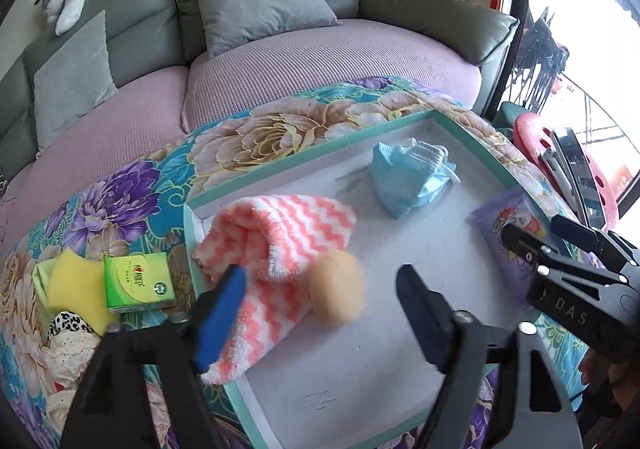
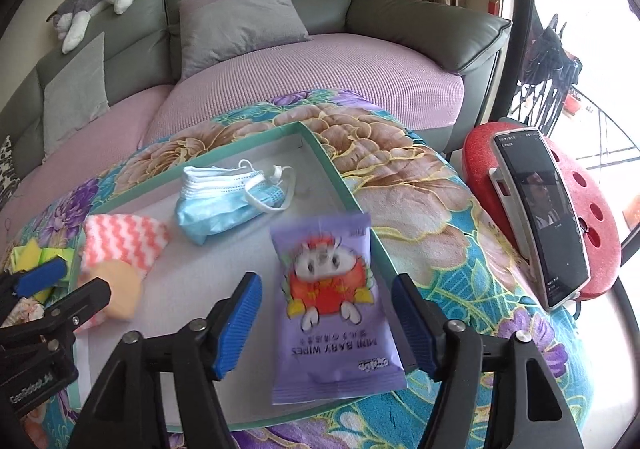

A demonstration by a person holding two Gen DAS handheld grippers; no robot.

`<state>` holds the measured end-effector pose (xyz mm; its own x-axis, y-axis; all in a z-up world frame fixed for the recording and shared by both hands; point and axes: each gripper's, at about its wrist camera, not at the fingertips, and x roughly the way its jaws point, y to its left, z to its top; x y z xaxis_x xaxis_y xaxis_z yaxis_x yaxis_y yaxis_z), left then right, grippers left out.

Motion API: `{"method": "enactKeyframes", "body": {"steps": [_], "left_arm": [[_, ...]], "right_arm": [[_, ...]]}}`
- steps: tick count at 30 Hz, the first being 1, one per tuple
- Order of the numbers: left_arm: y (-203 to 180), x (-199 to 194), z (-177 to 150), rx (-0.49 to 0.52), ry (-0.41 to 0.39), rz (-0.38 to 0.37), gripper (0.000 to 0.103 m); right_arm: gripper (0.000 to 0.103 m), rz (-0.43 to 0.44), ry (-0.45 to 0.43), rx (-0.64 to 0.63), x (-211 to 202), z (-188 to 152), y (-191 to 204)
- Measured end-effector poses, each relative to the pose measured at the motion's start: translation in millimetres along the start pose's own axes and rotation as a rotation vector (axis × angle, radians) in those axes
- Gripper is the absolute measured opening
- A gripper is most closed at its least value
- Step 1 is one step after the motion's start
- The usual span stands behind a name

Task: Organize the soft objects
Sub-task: 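Carry sponge and wipes pack into the tray and open both tools, then withdraw both open tools from the tray back toward the pile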

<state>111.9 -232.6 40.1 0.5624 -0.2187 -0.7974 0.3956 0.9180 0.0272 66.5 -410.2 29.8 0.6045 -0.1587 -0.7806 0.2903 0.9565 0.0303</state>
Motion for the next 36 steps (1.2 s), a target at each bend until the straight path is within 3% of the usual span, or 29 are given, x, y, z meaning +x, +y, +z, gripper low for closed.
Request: {"method": "enactKeyframes", "body": {"steps": [2, 3, 4, 5, 18, 36], "left_arm": [[4.5, -3.8, 0.6, -0.013, -0.011, 0.005, 0.082], [7.1, -5.5, 0.6, -0.023, -0.019, 0.010, 0.090], [10.8, -7.6, 0.3, -0.037, -0.030, 0.017, 0.099], [16.7, -10.4, -0.5, -0.061, -0.046, 0.027, 0.101], [76.6, -27.7, -20.8, -0.249, -0.090, 0.125, 0.102], [140.3, -70.2, -62.3, -0.383, -0.121, 0.239, 0.102]], "right_arm": [[0.098, -0.025, 0.007, -0.022, 0.7, -0.3, 4.4], [0.103, -0.033, 0.007, -0.028, 0.5, -0.8, 5.7], [0.103, -0.035, 0.007, -0.030, 0.3, -0.9, 6.6], [0.103, -0.036, 0.004, -0.030, -0.7, -1.1, 6.7], [0.103, -0.056, -0.001, -0.015, -5.0, -0.9, 9.2], [0.103, -0.002, -0.015, -0.045, -14.7, -2.5, 36.5]]}}
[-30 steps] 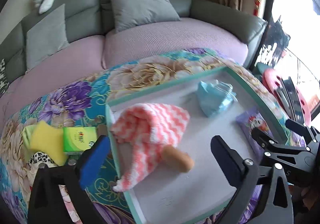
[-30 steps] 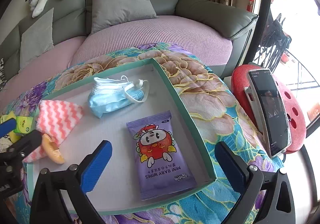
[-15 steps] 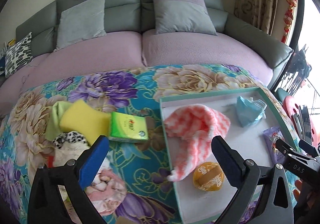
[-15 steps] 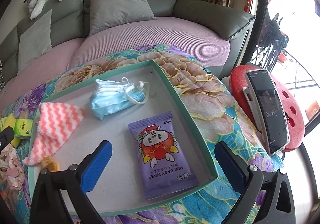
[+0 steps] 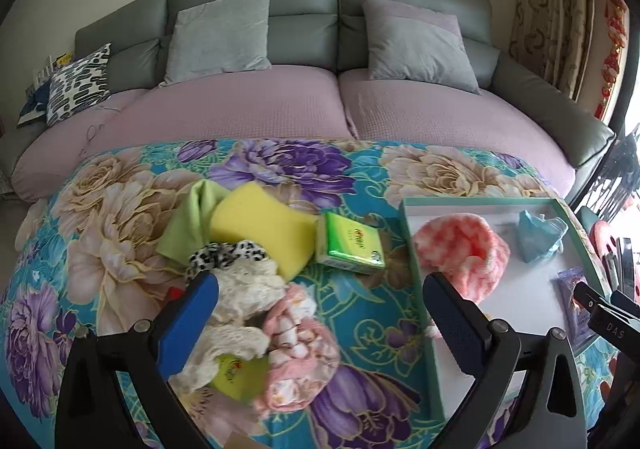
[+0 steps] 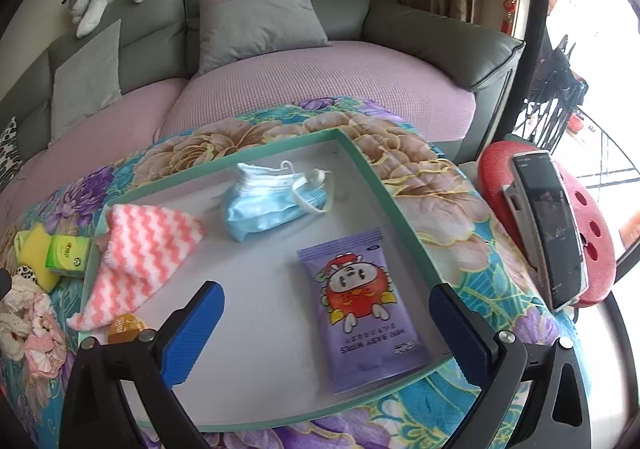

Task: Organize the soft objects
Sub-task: 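Withdraw both open tools from the tray back toward the pile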

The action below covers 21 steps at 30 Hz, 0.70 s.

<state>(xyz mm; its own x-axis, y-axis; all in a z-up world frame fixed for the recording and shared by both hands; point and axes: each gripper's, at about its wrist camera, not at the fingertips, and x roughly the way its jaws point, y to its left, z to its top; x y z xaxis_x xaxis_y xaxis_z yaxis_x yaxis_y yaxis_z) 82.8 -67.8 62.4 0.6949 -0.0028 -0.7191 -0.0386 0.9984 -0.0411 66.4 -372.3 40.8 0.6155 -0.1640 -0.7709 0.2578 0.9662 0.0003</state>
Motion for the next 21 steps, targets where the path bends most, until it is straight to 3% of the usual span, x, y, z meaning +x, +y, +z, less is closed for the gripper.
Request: {"method": "enactKeyframes", "body": {"steps": [6, 21], "left_arm": [[24.5, -7.7, -3.2, -0.050, -0.011, 0.028, 0.102], [118.7, -31.5, -18.9, -0.231, -0.040, 0.160, 0.102]], "right_arm": [[0.103, 0.016, -0.003, -0.046, -5.3, -0.3, 20.2], [0.103, 0.225, -0.026, -0.137, -24.0, -7.9, 116.1]]}}
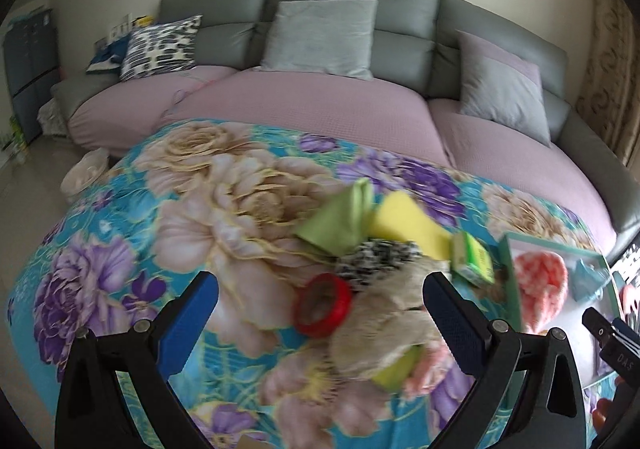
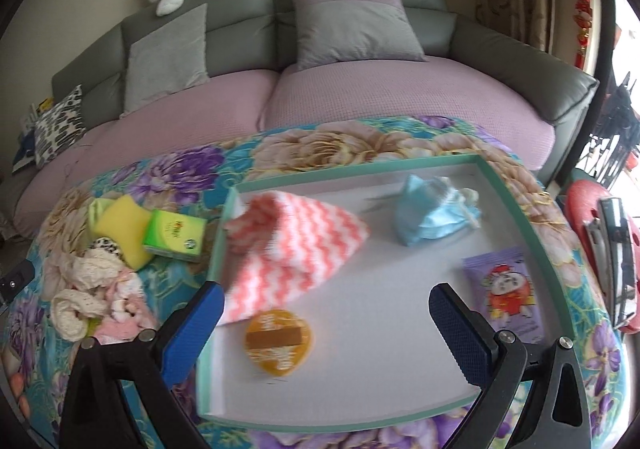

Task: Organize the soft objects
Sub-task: 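Withdraw both open tools from the tray back toward the pile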

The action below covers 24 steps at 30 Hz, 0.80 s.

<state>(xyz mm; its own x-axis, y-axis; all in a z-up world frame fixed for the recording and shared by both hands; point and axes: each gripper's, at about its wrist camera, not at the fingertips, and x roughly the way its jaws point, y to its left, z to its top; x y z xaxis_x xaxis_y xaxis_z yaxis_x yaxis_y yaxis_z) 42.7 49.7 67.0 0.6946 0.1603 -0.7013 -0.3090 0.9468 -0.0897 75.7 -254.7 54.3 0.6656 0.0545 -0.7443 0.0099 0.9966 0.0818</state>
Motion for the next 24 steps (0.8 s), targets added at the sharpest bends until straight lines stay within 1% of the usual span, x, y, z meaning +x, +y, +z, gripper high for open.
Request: {"method": "enactKeyframes", "body": {"steps": [4, 9, 12, 14, 18, 22, 24], "left_arm": [[18.6, 1.6, -0.1, -0.031, 0.006, 0.026, 0.102], [36.7, 3.4, -0.3, -0.063, -0.001, 0.033, 0.102], [44.6, 7.8, -0.3, -0.075, 0.003, 0.038, 0.102], [48.1, 14.0, -0.7, -0.090, 0.011, 0.026, 0.102], [47.9, 33.9, -3.2, -0.093, 0.064, -0.010, 0.102], [47.6, 61.0, -8.1, -0.134, 0.151, -0.067, 0.102], [44.3, 71.3, -11.2, -0.126, 0.196, -0.067, 0.102]], "right_arm": [[0.103, 0.070, 0.008, -0.036, 4.1, -2.2, 33.9], [0.103, 0.148, 0.027, -0.093, 11.2, -7.1, 75.8], [0.103, 0.166, 0.047, -0.128, 18.0, -10.9, 95.1], [0.103, 0.165, 0.061, -0.152, 22.5, -14.0, 104.4], [0.103, 0.157, 0.077, -0.177, 27.6, -17.7, 114.5], [0.103, 0.152, 0.079, -0.178, 30.2, -17.0, 118.3], [0.103, 0.151, 0.082, -0.182, 33.0, -16.6, 120.3]]}}
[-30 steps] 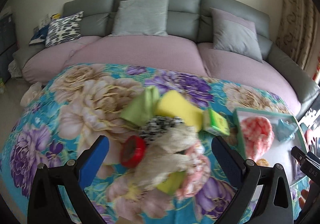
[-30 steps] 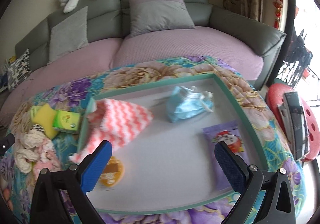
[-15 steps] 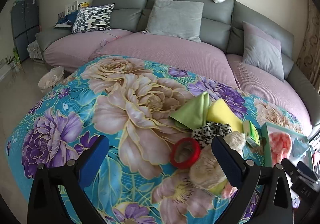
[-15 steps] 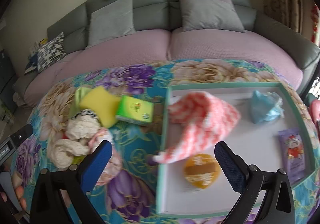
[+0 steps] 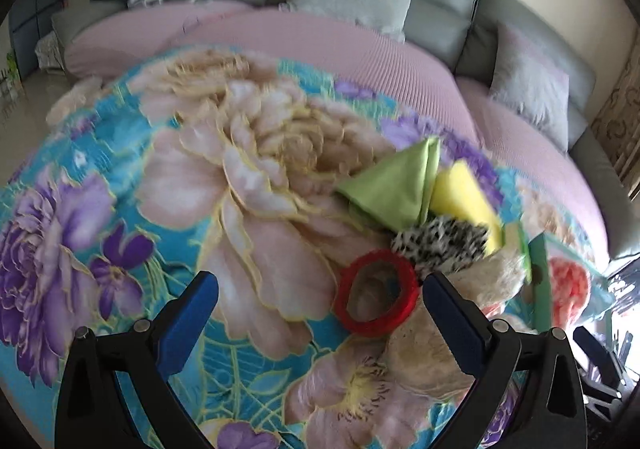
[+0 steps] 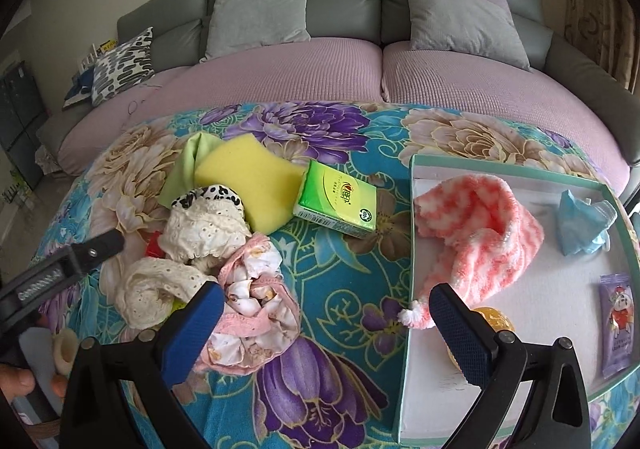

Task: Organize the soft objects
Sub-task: 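Withdraw both open tools from the tray back toward the pile, then grasp the red tape ring with left tool while right tool grasps the cream lace cloth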

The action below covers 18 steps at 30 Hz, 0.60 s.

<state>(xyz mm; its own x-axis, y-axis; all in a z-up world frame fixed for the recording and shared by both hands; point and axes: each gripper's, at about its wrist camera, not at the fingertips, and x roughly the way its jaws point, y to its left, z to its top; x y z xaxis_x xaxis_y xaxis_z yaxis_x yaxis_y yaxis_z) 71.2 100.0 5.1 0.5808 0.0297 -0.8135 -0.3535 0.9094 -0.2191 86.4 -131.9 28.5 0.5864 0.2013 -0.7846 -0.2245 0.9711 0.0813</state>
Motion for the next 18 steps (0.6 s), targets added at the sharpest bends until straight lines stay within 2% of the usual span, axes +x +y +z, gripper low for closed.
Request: {"method": "enactKeyframes", "body": {"steps": [8, 10, 14, 18], "left_arm": [[-6.4, 18.5, -1.9, -0.007, 0.033, -0.062, 0.100], [-8.2, 24.2, -1.8, -0.011, 0.048, -0.083, 0.085], [-7.9, 36.1, -2.9, -0.037, 0.091, -0.153, 0.075], [-9.9, 39.4, -5.0, -0.043, 0.108, -0.198, 0.055]], "right_arm": [[0.103, -0.018, 0.023, -0.034, 8.0, 0.8, 7.7], [0.103, -0.019, 0.028, -0.038, 9.2, 0.2, 7.9], [0.103, -0.027, 0.039, -0.049, 11.6, -0.8, 8.6], [0.103, -0.032, 0.043, -0.054, 11.8, -1.5, 8.2]]}}
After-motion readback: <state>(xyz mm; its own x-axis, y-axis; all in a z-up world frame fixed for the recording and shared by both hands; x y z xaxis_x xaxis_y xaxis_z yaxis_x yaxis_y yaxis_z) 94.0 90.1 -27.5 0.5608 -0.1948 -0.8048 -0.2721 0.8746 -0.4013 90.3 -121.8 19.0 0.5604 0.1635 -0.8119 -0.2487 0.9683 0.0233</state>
